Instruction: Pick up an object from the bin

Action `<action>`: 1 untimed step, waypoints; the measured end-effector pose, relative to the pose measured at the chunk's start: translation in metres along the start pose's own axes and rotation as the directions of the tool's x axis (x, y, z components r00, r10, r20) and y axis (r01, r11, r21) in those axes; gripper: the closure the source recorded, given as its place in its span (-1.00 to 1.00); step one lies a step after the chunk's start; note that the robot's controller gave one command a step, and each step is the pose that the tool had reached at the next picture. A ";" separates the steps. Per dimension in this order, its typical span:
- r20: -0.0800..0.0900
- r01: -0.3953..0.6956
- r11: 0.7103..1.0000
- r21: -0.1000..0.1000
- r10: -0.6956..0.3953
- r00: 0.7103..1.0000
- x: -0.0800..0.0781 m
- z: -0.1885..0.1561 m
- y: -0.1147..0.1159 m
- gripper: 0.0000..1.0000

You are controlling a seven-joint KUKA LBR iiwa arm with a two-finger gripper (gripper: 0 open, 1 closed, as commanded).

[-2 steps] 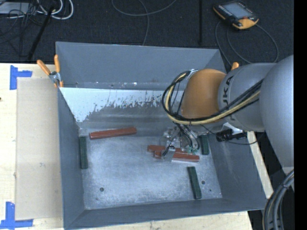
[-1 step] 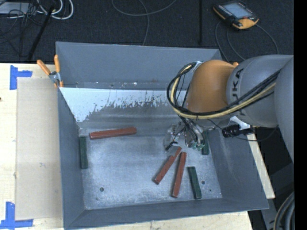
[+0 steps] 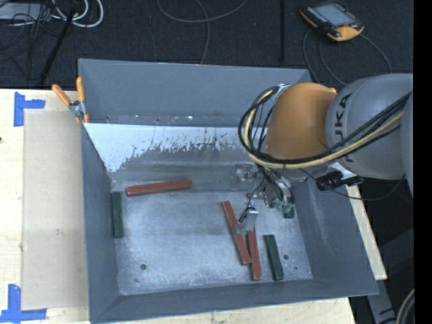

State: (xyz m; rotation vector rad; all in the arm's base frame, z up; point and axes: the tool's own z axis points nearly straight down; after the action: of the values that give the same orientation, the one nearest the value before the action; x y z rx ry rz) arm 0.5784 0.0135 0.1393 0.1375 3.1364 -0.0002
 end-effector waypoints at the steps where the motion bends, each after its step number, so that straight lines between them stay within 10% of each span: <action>1: -0.002 0.050 0.999 0.000 -0.050 0.999 0.008 0.020 0.001 -1.00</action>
Offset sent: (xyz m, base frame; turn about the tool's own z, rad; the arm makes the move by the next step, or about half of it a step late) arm -0.0349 0.0006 -0.0693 0.2407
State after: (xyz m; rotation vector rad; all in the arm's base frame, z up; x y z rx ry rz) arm 0.5701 0.0153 0.1195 0.0591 3.1414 -0.0001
